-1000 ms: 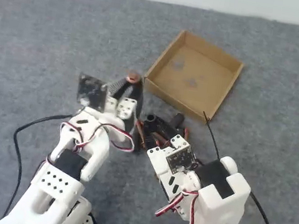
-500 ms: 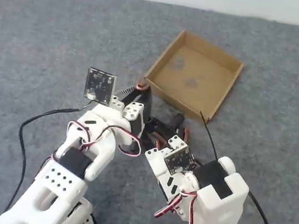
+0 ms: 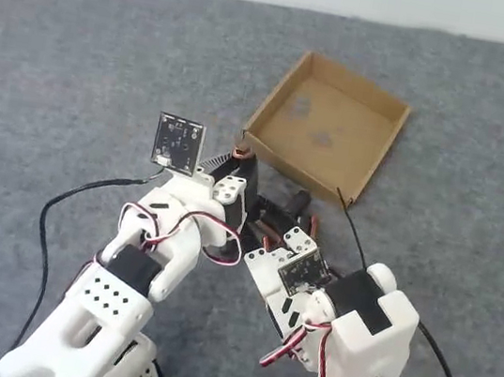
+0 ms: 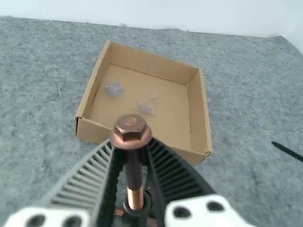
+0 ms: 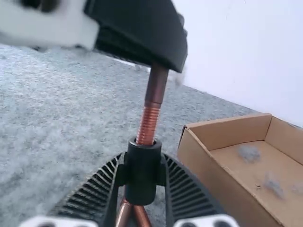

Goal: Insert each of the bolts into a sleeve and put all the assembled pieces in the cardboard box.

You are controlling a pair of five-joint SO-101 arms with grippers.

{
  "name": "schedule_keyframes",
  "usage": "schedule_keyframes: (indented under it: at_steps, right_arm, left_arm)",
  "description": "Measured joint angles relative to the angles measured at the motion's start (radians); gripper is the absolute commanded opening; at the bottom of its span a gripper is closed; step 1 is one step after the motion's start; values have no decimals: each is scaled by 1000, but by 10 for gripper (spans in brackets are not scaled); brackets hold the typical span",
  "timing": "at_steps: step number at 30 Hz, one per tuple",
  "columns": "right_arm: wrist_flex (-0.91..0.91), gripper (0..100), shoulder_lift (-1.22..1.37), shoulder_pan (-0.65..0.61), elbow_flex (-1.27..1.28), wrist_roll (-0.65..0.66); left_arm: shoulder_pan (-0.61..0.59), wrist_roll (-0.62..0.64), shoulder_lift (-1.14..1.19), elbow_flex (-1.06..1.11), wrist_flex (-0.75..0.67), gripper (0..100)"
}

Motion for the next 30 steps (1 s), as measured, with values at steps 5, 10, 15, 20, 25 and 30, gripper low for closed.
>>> schedule_keyframes:
  at_steps: [5, 10, 15, 20, 25, 30]
  right_arm:
    - [-2, 6, 0, 0, 0, 0]
    - [-6, 6, 2, 15, 0, 0]
    - [-6, 6, 2, 15, 0, 0]
    - [-6, 6, 2, 40, 0, 3]
    - [-6, 6, 2, 41, 2, 3]
    - [-6, 6, 2, 41, 2, 3]
  left_arm:
    - [0, 0, 0, 52, -69, 13]
    - [2, -11, 0, 72, -78, 13]
    - [3, -25, -2, 100, -84, 13]
    - [52, -26, -2, 147, -84, 13]
    - [72, -37, -2, 158, -84, 13]
    - [68, -40, -2, 164, -87, 32]
